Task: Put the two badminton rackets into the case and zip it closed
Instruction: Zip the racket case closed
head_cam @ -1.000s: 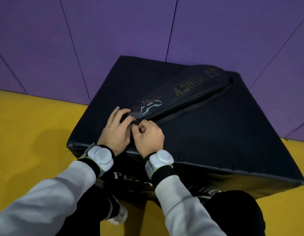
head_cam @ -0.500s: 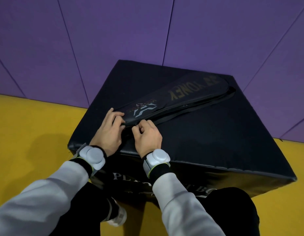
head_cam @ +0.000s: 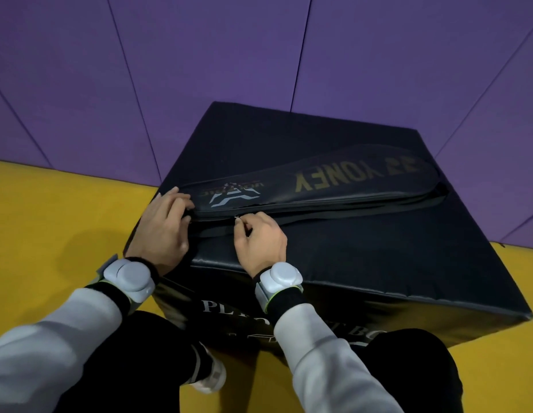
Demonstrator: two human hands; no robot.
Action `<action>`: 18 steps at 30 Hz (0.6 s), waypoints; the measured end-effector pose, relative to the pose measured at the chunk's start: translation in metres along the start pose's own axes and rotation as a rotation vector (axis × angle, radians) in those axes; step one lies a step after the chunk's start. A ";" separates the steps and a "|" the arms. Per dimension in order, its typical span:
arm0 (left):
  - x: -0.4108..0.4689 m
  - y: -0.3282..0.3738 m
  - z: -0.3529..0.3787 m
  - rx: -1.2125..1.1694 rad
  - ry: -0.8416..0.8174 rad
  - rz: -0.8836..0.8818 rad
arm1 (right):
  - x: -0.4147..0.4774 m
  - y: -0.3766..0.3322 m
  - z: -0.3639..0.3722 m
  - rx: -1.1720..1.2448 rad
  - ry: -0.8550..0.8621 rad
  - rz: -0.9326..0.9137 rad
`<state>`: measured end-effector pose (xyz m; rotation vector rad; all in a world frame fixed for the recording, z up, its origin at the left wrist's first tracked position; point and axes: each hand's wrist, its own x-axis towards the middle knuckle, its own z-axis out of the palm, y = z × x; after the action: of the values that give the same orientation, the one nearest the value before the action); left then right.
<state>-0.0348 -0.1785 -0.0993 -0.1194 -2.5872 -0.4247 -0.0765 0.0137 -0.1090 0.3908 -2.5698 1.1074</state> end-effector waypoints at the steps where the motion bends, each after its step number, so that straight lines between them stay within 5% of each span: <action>1: -0.001 0.005 0.000 0.031 0.032 0.014 | 0.000 -0.001 0.000 -0.003 0.003 -0.005; 6: 0.006 0.034 0.017 -0.010 0.052 0.105 | 0.000 -0.003 0.003 -0.057 0.010 -0.011; 18: 0.015 0.045 0.036 0.026 0.003 0.019 | 0.000 -0.005 0.005 -0.084 0.044 0.047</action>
<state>-0.0576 -0.1238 -0.1089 -0.1338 -2.5852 -0.3836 -0.0755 0.0065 -0.1087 0.2845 -2.5882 1.0083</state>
